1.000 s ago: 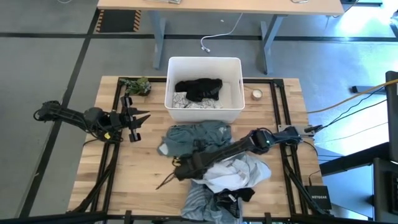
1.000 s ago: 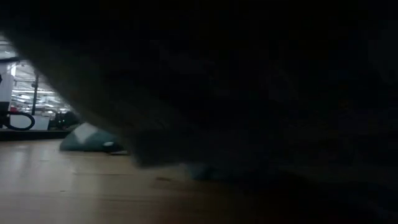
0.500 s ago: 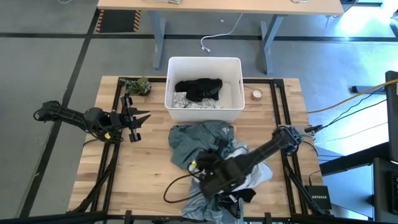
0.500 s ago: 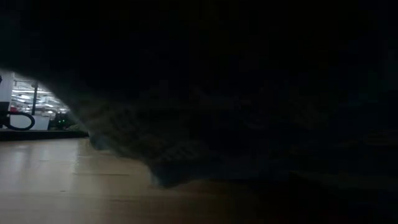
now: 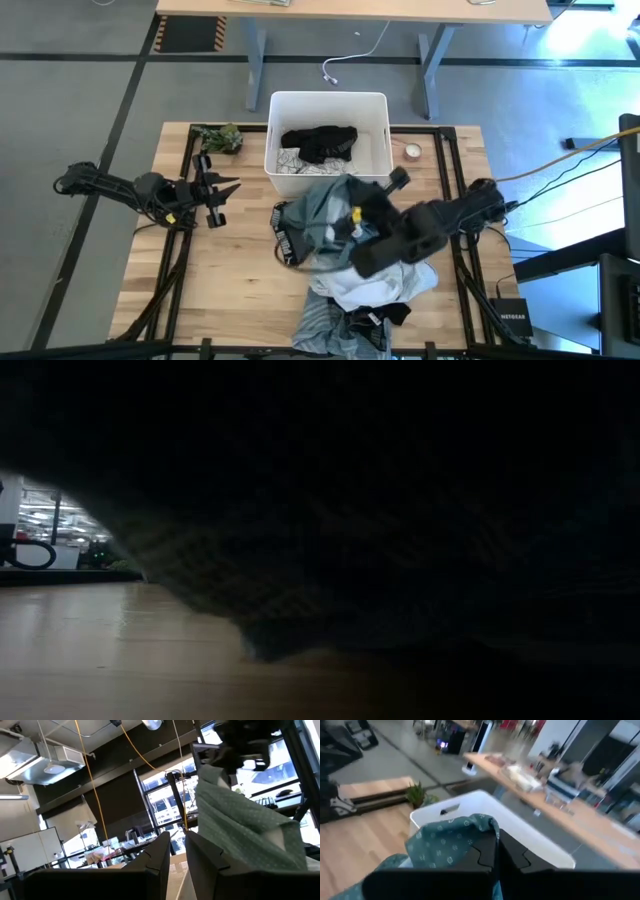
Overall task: Sort clothes
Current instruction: Put the dark gray boxer into the white laundry bin
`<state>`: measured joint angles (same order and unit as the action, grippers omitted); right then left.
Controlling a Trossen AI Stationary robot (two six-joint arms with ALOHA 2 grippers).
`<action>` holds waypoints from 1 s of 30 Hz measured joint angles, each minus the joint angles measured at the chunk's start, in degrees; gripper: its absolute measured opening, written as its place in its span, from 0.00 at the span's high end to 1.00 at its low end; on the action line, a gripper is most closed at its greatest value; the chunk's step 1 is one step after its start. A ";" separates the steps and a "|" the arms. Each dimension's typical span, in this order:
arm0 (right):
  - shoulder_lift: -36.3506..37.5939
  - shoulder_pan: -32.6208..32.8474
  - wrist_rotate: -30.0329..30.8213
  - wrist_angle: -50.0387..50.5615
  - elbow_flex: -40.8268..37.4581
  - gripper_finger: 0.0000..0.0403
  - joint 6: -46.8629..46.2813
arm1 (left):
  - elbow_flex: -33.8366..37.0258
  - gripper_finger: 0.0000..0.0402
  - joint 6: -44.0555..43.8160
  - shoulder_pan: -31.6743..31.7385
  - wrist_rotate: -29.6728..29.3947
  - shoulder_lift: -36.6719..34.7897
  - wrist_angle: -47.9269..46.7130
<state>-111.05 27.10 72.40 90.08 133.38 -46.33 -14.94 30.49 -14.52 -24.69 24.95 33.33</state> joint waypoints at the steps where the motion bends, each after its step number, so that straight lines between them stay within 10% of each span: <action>1: 0.30 -0.57 -1.86 -0.02 0.00 0.96 0.03 | 0.00 0.86 -0.01 0.00 -0.01 0.00 -0.10; 15: -3.09 -4.69 -26.13 -2.15 -0.05 0.52 -0.67 | 0.00 0.86 -0.44 0.00 0.00 0.00 -1.56; 30: -20.21 -5.15 -37.72 -41.67 -0.11 0.44 37.76 | 0.02 0.86 1.57 0.00 -0.15 0.00 -1.39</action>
<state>-131.26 21.96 34.69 48.41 133.27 -8.57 -14.92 32.06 -14.52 -24.84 24.95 31.94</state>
